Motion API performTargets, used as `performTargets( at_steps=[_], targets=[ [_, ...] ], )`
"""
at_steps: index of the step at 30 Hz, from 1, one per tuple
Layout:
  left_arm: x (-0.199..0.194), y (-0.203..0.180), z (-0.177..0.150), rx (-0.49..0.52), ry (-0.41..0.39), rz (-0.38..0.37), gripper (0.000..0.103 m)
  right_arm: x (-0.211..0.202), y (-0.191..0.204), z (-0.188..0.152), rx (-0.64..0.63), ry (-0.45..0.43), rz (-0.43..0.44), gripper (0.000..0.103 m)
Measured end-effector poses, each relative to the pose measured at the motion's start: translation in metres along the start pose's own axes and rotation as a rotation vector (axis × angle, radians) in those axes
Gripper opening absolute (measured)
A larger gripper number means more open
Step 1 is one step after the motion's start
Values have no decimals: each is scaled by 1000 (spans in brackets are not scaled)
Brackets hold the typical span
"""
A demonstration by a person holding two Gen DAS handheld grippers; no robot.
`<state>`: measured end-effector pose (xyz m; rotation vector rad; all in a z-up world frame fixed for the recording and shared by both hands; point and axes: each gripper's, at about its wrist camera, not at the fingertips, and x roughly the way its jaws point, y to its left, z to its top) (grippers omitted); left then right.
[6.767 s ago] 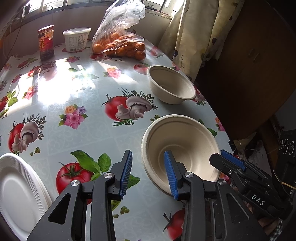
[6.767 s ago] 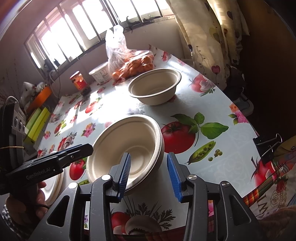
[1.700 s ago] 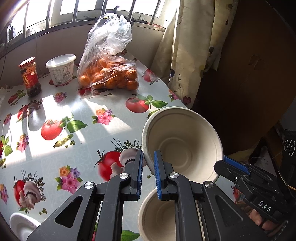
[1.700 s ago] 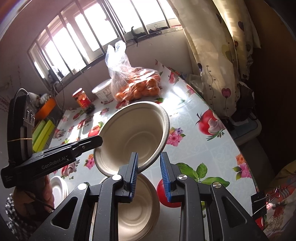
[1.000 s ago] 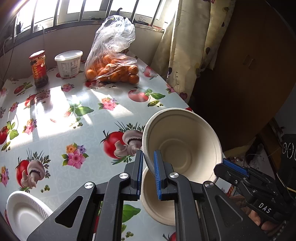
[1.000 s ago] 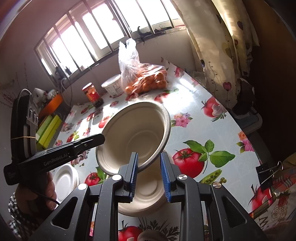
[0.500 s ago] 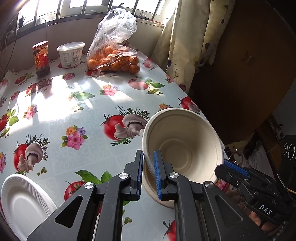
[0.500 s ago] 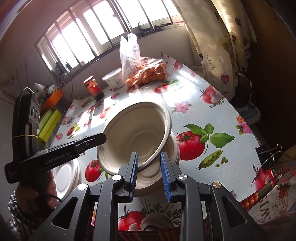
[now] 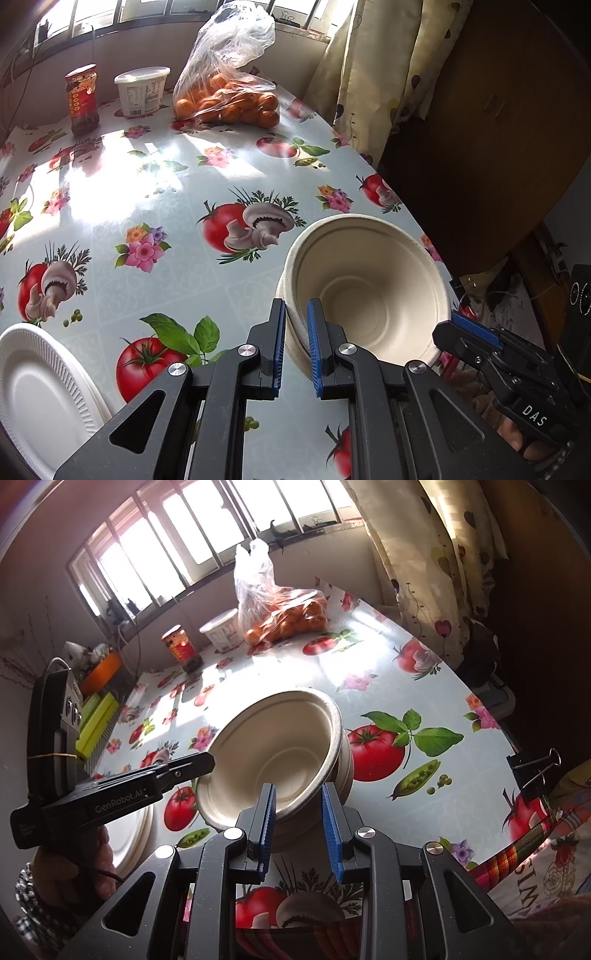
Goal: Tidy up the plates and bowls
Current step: 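Lower the held bowl into the nested bowls, then open the left gripper to release the bowl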
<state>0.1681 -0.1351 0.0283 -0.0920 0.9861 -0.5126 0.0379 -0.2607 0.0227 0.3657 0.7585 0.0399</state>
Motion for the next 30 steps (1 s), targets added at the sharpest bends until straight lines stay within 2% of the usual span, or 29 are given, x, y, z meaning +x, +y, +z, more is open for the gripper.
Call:
performTargets(
  at_steps=[30],
  targets=[
    [6, 0, -5, 0, 21, 13, 12, 7, 5, -9, -34, 17, -37, 26]
  ],
)
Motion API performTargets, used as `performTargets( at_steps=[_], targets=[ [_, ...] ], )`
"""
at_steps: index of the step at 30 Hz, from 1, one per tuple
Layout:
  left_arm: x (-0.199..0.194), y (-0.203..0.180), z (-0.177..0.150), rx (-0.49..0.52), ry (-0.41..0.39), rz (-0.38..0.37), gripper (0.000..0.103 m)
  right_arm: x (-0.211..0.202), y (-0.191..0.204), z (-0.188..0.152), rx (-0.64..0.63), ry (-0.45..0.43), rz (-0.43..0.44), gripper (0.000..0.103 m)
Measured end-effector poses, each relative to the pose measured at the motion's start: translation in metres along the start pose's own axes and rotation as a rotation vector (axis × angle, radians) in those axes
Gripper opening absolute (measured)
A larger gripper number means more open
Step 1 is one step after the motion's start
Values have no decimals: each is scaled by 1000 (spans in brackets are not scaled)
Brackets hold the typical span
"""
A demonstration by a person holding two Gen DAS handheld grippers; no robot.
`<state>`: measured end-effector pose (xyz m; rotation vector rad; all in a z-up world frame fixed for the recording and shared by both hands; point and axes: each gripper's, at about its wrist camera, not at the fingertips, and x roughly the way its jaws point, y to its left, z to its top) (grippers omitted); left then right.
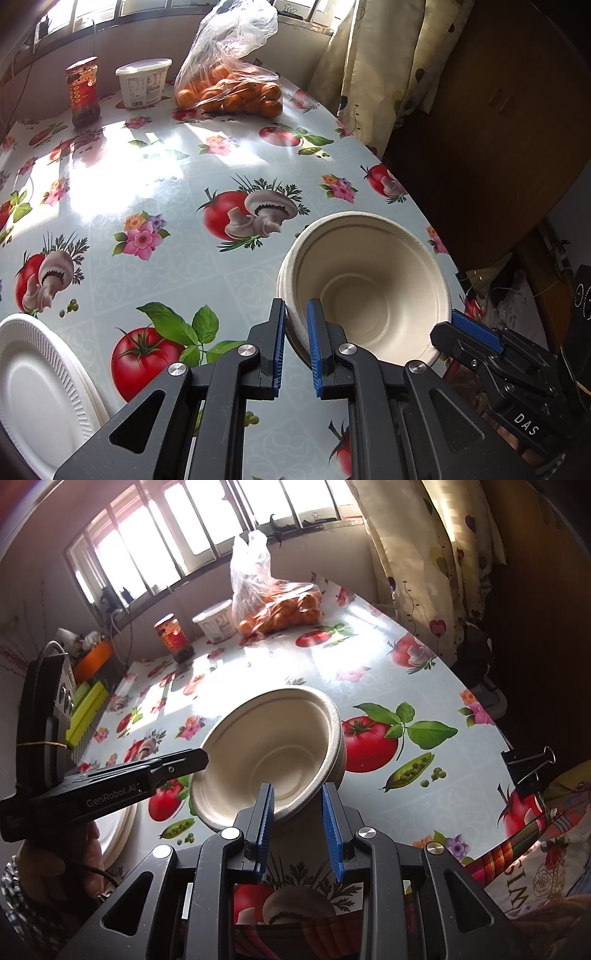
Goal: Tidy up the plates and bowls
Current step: 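Open the left gripper to release the bowl, then close the left gripper on the rim of the three-bowl stack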
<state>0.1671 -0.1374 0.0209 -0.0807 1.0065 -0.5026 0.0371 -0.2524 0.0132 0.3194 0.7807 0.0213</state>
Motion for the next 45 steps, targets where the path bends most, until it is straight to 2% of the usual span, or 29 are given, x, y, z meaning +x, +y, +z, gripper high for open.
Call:
performTargets(
  at_steps=[6, 14, 17, 22, 24, 34, 45],
  targets=[
    [0, 0, 0, -6, 2, -4, 12, 2, -1, -1, -3, 8, -7, 28],
    [0, 1, 1, -9, 1, -15, 13, 3, 0, -2, -3, 10, -5, 36],
    [0, 2, 0, -10, 1, -32, 17, 4, -2, -1, 6, 10, -4, 40],
    [2, 6, -1, -25, 12, -55, 35, 5, -6, 0, 23, 6, -1, 43],
    [3, 8, -1, -37, 15, -65, 38, 6, -9, 2, 33, 5, 1, 44],
    [10, 15, 4, -83, 23, -83, 38, 15, -18, 15, 68, 14, 15, 44],
    [19, 17, 6, -88, 47, -82, 38, 29, -20, 24, 76, 42, 30, 44]
  ],
)
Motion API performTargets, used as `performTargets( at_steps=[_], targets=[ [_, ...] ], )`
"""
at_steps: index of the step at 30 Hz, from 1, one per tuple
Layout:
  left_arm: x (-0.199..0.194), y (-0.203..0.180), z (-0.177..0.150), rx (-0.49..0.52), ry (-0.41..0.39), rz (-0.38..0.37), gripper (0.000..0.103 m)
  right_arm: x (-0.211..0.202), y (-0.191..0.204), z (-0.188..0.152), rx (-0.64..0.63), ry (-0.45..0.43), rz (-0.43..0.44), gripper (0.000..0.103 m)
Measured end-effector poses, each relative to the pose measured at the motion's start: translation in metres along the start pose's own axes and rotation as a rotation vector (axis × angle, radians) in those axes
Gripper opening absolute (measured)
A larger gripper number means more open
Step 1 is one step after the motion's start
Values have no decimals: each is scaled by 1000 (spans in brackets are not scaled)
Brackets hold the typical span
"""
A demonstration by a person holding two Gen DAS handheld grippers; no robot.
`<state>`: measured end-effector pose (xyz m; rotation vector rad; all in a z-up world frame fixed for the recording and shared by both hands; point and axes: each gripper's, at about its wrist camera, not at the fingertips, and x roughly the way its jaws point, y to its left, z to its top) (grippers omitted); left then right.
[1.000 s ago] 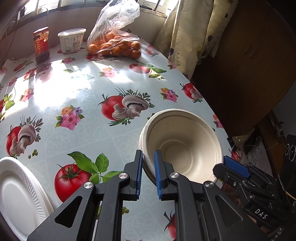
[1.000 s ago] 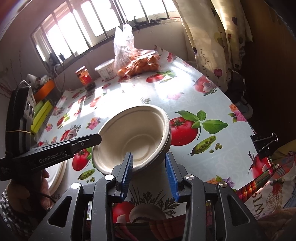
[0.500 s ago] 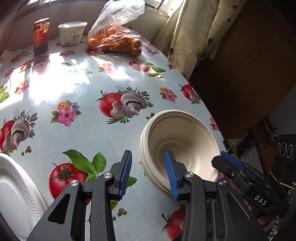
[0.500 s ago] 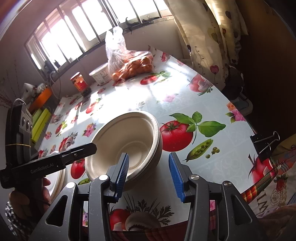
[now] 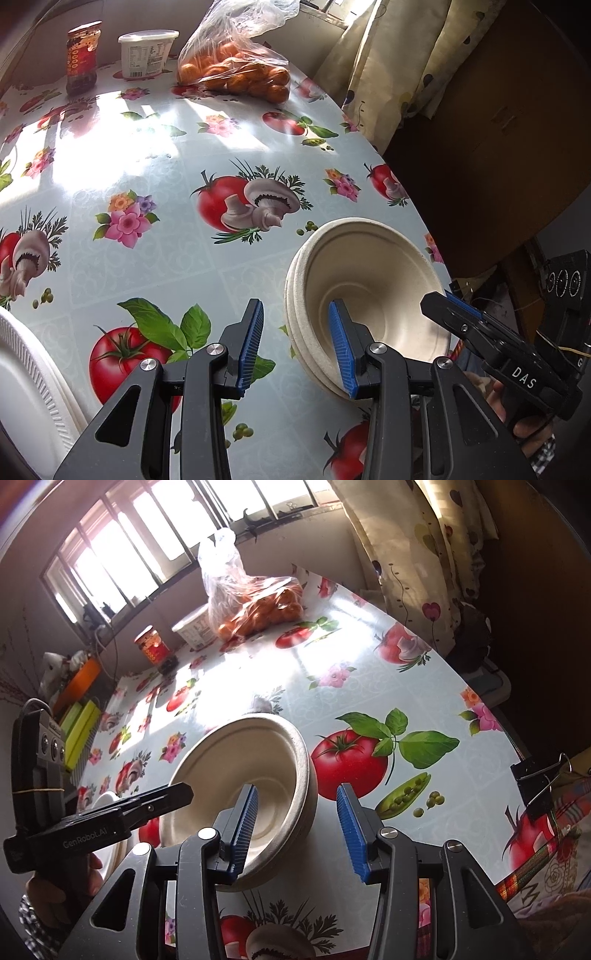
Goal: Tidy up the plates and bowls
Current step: 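Close the left gripper on the rim of the three-bowl stack, then lift the bowl stack and carry it toward the white plate stack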
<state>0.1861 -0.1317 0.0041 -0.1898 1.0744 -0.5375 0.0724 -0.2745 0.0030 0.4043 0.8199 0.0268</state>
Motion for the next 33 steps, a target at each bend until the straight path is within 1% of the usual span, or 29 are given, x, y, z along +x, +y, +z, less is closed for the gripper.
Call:
performTargets(
  at_steps=[3, 9, 14, 18, 21, 24, 25, 29, 33],
  targets=[
    [2, 2, 0, -8, 1, -1, 38, 4, 0, 0, 6, 12, 21, 44],
    [3, 3, 1, -10, 3, -1, 38, 11, 2, 1, 1, 26, 31, 43],
    [4, 2, 0, -9, 6, -6, 38, 13, 3, 0, -2, 29, 31, 35],
    [4, 2, 0, -11, -3, -6, 38, 15, 3, -2, 0, 31, 30, 32],
    [4, 2, 0, -6, -7, -6, 31, 16, 3, -3, 0, 31, 27, 29],
    [6, 1, 0, -5, -2, -3, 29, 16, 4, -3, 1, 31, 28, 28],
    [6, 2, -1, -7, -1, -2, 24, 16, 4, -3, 1, 30, 27, 28],
    [7, 0, -1, -2, -2, -5, 20, 16, 4, -3, 0, 31, 28, 27],
    [6, -1, -1, 4, -8, 6, 20, 16, 4, -3, 1, 30, 26, 27]
  ],
)
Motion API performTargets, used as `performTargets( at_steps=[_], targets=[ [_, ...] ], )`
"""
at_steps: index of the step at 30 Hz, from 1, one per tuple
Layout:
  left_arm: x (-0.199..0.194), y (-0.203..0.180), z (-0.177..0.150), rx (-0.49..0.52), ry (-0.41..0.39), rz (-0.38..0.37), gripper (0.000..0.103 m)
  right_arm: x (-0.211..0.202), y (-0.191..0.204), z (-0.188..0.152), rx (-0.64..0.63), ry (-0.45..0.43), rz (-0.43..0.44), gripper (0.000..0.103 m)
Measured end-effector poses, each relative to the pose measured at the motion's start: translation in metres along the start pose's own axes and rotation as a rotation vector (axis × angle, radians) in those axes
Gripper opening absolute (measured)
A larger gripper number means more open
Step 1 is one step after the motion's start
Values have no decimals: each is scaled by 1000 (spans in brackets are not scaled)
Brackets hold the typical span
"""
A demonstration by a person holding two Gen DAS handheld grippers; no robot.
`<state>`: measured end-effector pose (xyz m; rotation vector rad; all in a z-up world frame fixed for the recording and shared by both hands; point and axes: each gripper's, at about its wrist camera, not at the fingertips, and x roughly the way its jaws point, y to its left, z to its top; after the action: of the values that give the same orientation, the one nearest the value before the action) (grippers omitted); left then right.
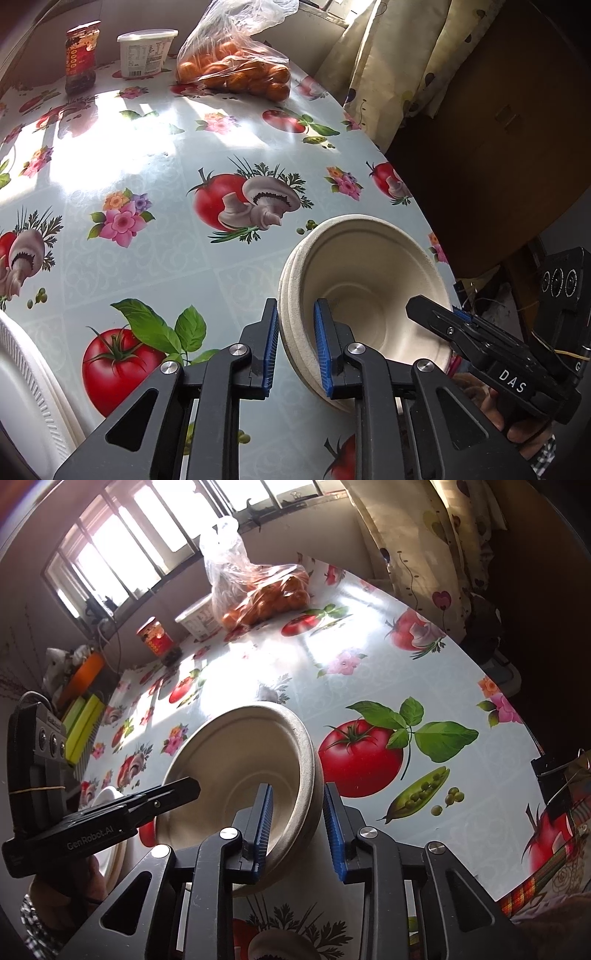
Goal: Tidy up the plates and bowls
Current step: 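Lift the bowl stack and carry it toward the white plate stack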
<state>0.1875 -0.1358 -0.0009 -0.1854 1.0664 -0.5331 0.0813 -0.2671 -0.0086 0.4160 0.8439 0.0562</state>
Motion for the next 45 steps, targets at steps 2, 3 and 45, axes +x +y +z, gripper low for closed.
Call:
performTargets(
  at_steps=[2, 3, 45],
  targets=[
    [1, 0, 0, 0, 0, 4, 20, 0, 0, 0, -1, 0, 0, 27],
    [1, 0, 0, 1, 0, 6, 20, 0, 0, 0, -3, 0, -2, 27],
    [-26, 1, 2, -7, -50, 65, 20, -3, 23, 7, -51, 14, -27, 18]
  ],
)
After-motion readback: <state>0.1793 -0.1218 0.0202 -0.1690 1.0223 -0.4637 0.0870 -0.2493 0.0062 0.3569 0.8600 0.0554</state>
